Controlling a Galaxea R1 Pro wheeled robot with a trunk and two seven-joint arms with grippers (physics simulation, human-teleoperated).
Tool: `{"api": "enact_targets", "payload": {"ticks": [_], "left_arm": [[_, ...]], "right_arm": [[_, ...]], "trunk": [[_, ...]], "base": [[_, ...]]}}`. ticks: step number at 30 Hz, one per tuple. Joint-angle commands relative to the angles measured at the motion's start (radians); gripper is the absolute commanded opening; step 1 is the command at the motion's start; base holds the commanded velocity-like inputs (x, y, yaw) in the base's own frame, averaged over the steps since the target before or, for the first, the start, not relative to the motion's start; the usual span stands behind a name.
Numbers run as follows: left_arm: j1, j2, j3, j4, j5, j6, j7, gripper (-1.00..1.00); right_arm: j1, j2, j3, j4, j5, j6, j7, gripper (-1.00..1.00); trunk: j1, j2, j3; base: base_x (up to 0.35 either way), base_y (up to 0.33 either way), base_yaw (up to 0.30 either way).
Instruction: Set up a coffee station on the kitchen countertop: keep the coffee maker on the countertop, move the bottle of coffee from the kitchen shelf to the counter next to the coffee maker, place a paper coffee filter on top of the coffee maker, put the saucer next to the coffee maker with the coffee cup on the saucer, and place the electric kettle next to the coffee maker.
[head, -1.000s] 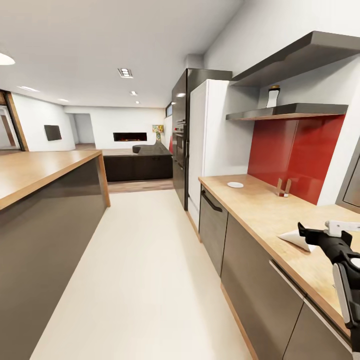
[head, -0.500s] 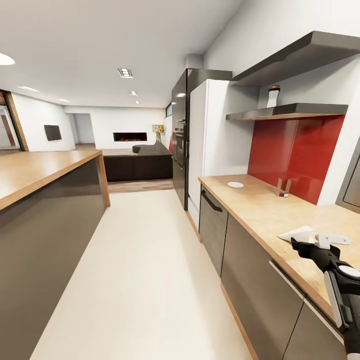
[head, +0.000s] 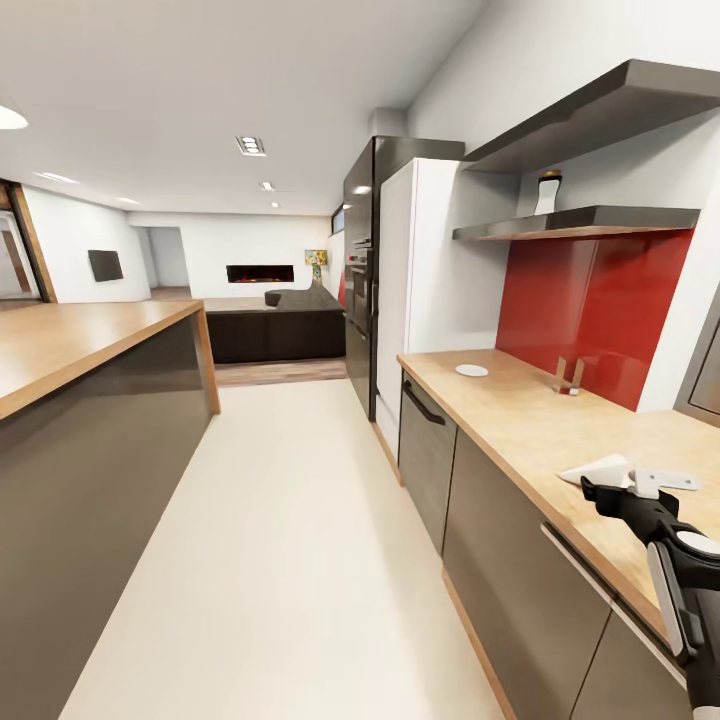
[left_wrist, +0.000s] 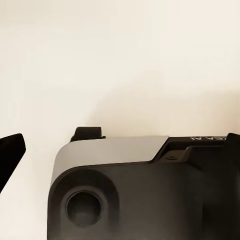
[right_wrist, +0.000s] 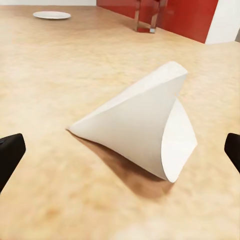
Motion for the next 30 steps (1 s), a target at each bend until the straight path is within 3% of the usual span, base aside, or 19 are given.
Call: {"api": "enact_targets", "payload": {"ticks": [1, 30], "left_arm": [[0.0, 0.0, 0.001, -0.001, 0.0, -0.001, 0.0, 1.0], [0.0, 0.0, 0.001, -0.001, 0.0, -0.001, 0.0, 1.0]], "right_arm": [[-0.001, 0.0, -0.002, -0.001, 0.01, 0.005, 0.009, 1.0], [-0.001, 0.0, -0.002, 0.048, 0.01, 0.004, 0.009, 1.0]], "trunk": [[0.0, -0.001, -0.001], [0.0, -0.001, -0.001]], "base": [[0.031, 0.0, 0.0], [0.068, -0.023, 0.0]]}}
